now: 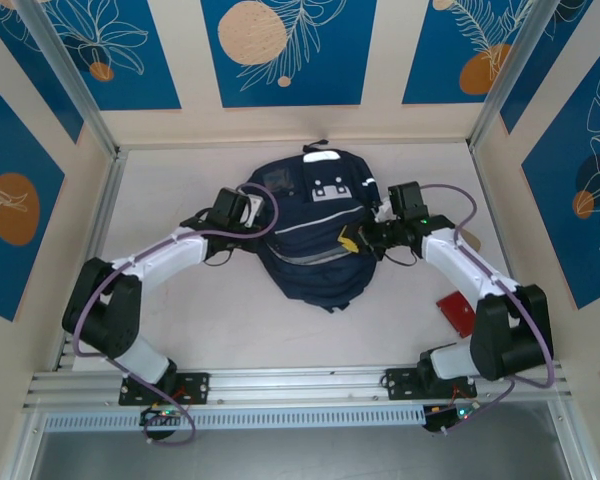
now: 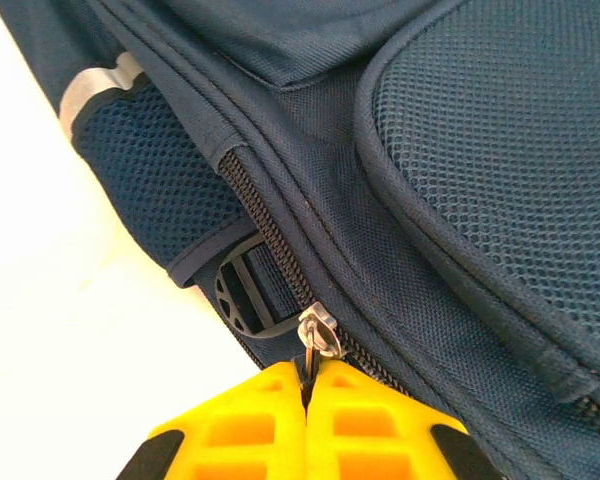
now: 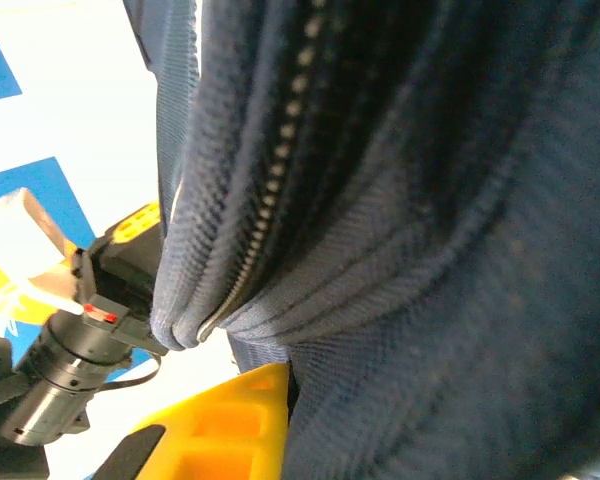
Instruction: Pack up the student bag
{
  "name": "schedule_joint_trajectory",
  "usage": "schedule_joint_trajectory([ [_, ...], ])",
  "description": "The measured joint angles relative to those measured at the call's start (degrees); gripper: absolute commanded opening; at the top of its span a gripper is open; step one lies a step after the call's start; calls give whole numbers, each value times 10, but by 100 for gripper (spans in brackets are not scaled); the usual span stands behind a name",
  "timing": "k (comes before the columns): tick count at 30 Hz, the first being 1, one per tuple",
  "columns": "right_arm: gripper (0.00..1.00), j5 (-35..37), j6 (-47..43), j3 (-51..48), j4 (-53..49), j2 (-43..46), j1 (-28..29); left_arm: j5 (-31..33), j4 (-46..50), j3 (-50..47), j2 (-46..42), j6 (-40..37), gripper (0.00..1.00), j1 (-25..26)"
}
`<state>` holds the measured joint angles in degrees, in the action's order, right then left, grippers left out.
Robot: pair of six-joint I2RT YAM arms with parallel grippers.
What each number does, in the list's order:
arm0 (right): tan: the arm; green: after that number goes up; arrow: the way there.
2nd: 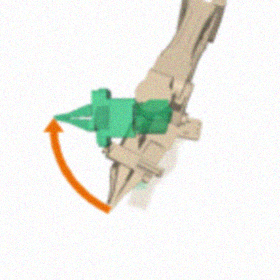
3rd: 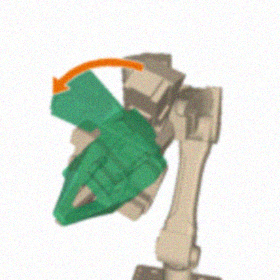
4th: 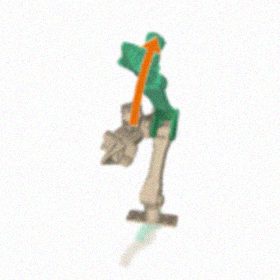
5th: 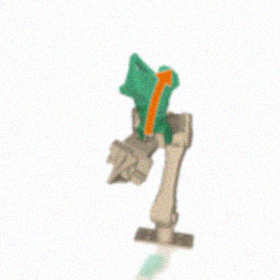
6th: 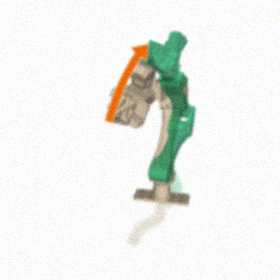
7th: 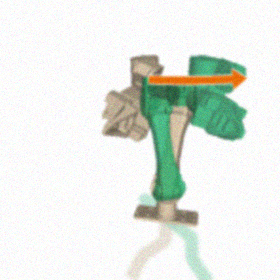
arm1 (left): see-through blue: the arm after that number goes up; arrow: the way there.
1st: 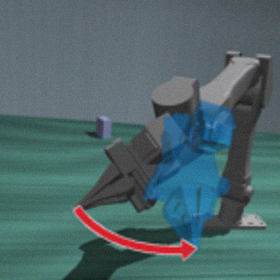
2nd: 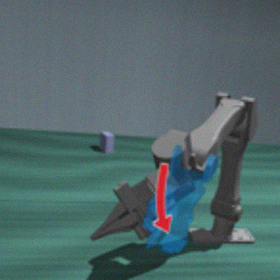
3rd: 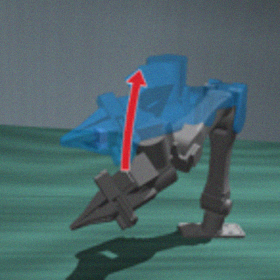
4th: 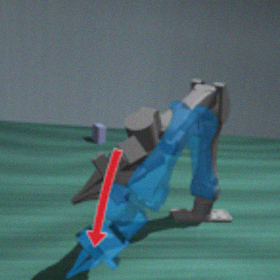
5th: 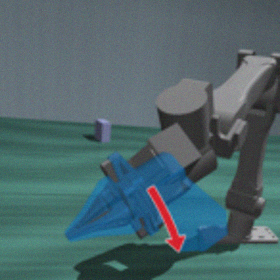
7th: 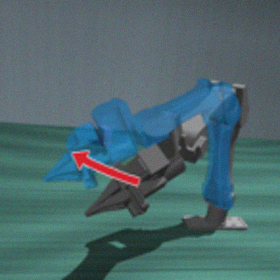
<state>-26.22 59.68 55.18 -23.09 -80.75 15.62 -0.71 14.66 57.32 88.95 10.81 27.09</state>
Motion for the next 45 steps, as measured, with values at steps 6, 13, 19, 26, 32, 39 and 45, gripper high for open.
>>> schedule_joint_trajectory([
  [6,31,-6,-11,80,20,-103,66,38,21,-59,-84,34,0,-49],
  [13,71,103,-71,175,-59,-154,110,102,132,-70,-132,87,50,-70],
  [19,79,250,-116,173,-150,-113,81,122,240,-40,-177,115,75,-70],
  [26,84,351,-155,80,-203,-35,-47,120,279,8,-210,133,95,-70],
  [32,90,374,-183,40,-217,-31,-177,85,278,22,-210,138,100,-70],
  [39,98,376,-203,132,-212,-110,-262,48,276,24,-200,148,100,-70],
  [45,99,379,-234,283,-206,-239,-280,29,275,24,-198,153,100,-70],
])
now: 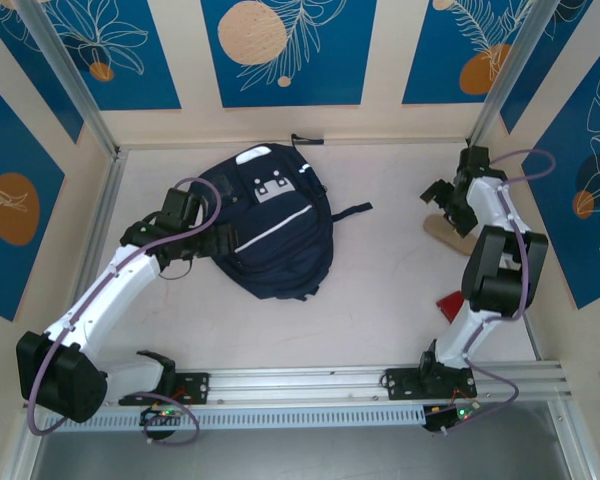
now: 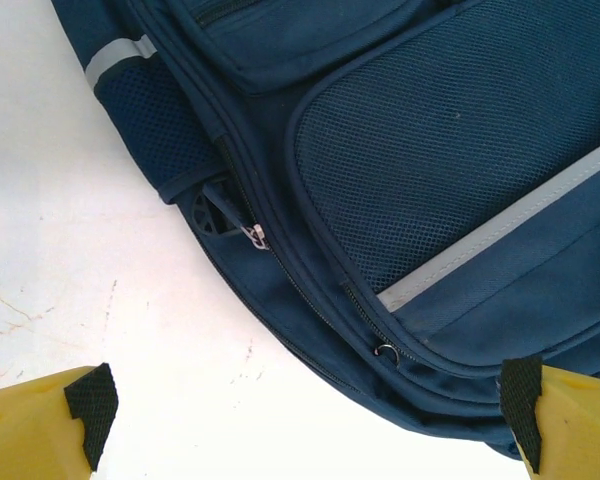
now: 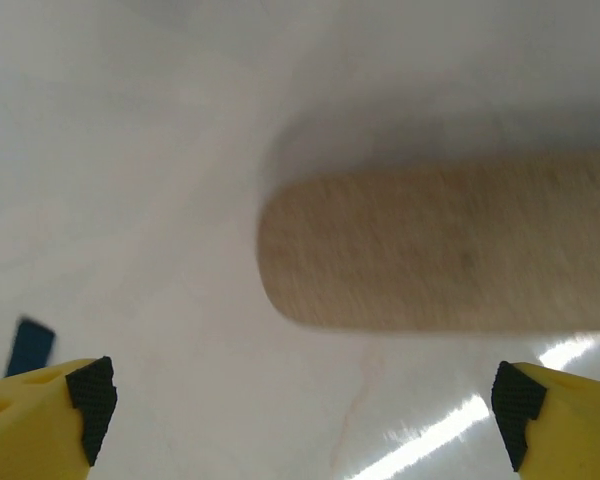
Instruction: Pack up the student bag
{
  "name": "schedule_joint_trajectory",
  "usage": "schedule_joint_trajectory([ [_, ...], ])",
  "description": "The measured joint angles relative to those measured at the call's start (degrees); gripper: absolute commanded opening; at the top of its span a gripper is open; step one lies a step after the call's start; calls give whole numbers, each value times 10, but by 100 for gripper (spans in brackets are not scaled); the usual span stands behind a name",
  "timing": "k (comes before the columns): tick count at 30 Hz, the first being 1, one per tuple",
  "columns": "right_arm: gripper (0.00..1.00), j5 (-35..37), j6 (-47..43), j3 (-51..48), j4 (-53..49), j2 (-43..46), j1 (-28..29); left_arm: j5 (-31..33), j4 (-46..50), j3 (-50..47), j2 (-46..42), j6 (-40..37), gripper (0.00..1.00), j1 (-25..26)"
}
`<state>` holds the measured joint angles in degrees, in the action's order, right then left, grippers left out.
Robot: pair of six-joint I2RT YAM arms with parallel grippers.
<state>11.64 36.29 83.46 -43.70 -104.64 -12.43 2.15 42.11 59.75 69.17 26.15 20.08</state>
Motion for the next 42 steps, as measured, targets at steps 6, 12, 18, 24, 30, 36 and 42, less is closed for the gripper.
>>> schedule_joint_trajectory([
  [6,100,-11,-34,108,-10,-115,0,-11,-1,0,0,5,100,0],
  [12,99,-42,-67,136,-26,-162,2,-22,-3,0,0,6,100,0],
  [18,96,-66,-79,84,-23,-130,12,-23,-5,1,0,5,100,0],
  [24,94,-66,-74,10,-40,-62,16,-28,-5,1,0,5,100,0],
  [30,99,-16,-76,0,-45,-18,-1,-36,-7,1,6,6,100,0],
  [36,100,2,-78,0,-46,-11,-55,-38,-7,1,6,9,100,0],
  [42,100,21,-49,33,-62,-39,-85,-41,-7,1,7,11,100,0],
])
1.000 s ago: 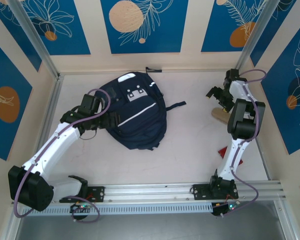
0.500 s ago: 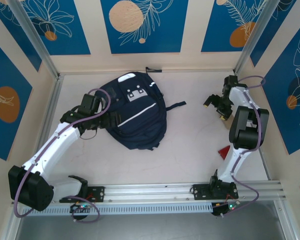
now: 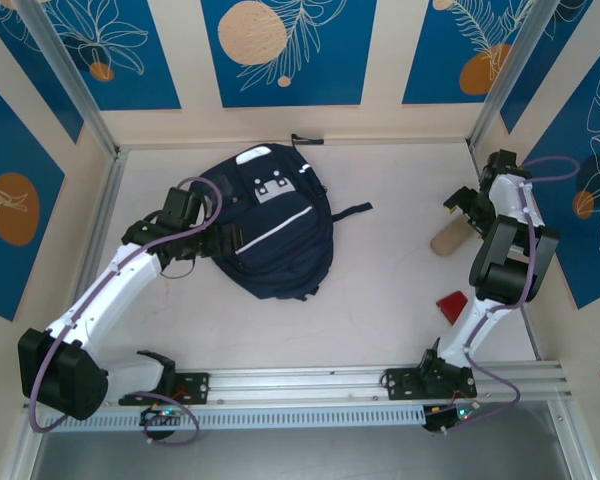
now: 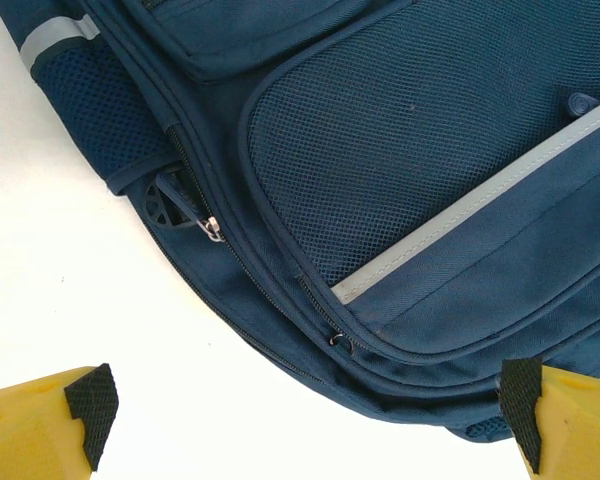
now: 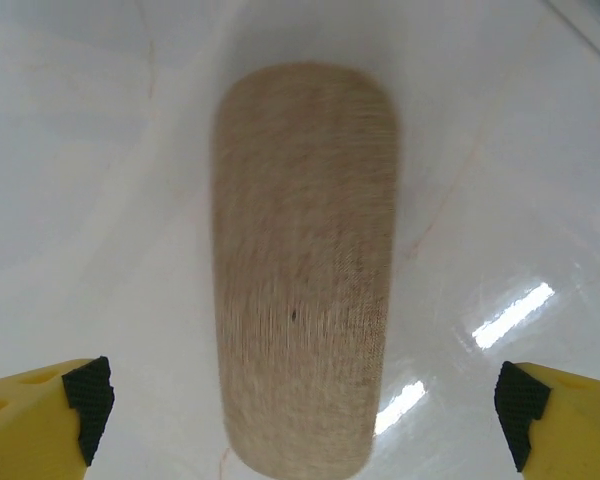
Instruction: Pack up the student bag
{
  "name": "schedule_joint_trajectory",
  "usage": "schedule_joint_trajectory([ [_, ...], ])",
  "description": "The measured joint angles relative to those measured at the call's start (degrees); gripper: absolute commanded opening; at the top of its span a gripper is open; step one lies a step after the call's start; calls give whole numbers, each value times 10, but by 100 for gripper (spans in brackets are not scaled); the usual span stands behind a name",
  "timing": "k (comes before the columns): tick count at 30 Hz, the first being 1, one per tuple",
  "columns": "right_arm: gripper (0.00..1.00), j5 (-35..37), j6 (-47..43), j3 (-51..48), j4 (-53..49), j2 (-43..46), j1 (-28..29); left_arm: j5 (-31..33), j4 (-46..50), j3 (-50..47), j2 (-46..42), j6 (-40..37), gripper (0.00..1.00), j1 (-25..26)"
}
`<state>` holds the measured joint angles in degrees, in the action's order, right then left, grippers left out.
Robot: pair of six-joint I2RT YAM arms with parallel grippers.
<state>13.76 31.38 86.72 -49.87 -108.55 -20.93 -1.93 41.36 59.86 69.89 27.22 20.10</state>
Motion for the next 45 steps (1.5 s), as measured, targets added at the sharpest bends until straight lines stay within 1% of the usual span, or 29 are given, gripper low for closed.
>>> schedule_joint_trajectory([
  [4,99,-3,16,1,-4,-24,1,0,0,0,0,4,100,0],
  [10,99,-26,9,3,-3,-66,1,0,0,0,0,6,100,0],
  [18,90,-46,-21,18,-4,-83,3,0,0,0,0,8,100,0],
  [22,79,-48,-34,25,-4,-96,7,-2,0,0,0,8,100,0],
  [30,81,-51,-39,25,-6,-107,11,-13,0,3,0,8,100,0],
  [31,80,-52,-40,25,-6,-107,11,-15,0,5,0,8,100,0],
  [34,70,-55,-41,25,-6,-107,14,-24,0,10,0,7,100,1],
  [36,69,-58,-42,25,-5,-107,16,-28,0,14,0,4,100,4],
  [40,68,-64,-40,9,7,-94,28,-35,0,27,9,-13,98,25],
  [45,68,-89,-29,-42,23,-25,73,-28,3,63,52,-50,89,91],
])
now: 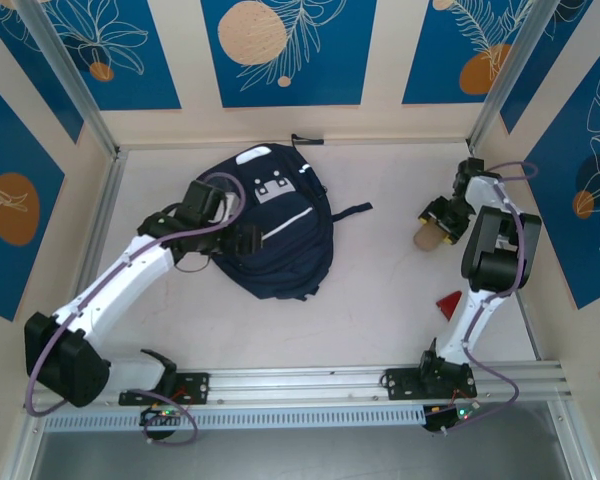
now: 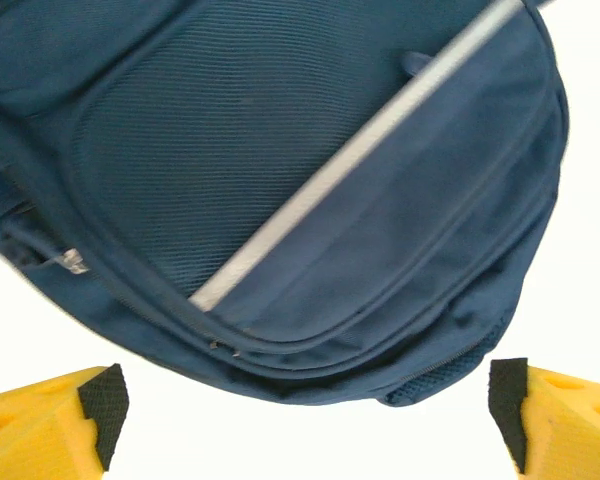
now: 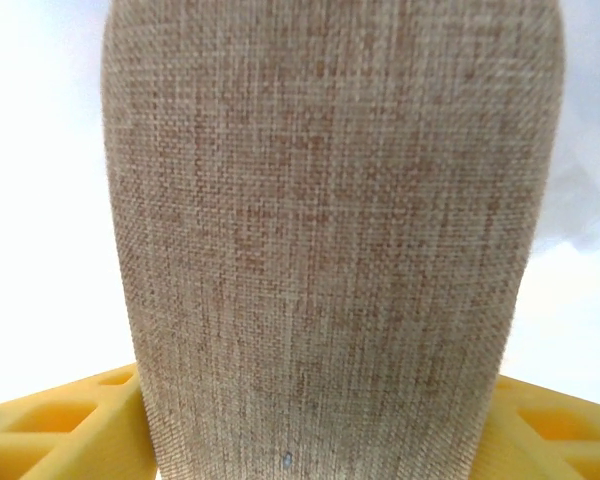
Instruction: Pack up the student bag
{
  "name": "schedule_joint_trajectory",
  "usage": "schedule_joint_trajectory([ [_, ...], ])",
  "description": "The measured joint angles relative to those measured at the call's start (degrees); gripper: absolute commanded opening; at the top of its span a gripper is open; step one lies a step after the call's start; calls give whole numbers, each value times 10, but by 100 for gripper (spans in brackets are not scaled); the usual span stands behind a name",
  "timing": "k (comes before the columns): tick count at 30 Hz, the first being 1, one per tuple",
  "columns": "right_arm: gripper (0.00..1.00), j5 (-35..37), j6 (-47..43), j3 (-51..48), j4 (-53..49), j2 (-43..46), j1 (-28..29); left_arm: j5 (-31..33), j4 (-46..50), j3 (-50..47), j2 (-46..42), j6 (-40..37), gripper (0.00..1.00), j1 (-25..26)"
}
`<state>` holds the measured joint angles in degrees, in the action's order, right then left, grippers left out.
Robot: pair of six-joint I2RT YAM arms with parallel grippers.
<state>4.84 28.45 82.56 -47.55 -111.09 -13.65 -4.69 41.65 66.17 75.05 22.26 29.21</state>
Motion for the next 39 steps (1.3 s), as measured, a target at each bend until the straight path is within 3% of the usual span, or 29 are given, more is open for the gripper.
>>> schedule_joint_trajectory([
  [9,67,-69,17,-86,28,158,111,70,16,107,150,-127,65,119],
  [19,65,-97,33,-134,33,203,159,146,49,198,308,-232,47,133],
  [21,64,-99,35,-141,35,205,167,160,56,211,324,-244,38,133],
  [24,64,-100,37,-146,35,205,176,171,69,227,334,-251,15,136],
  [28,64,-104,40,-151,34,212,182,190,71,236,333,-256,0,141],
  [39,64,-166,55,-153,33,308,219,199,57,260,239,-237,0,131],
])
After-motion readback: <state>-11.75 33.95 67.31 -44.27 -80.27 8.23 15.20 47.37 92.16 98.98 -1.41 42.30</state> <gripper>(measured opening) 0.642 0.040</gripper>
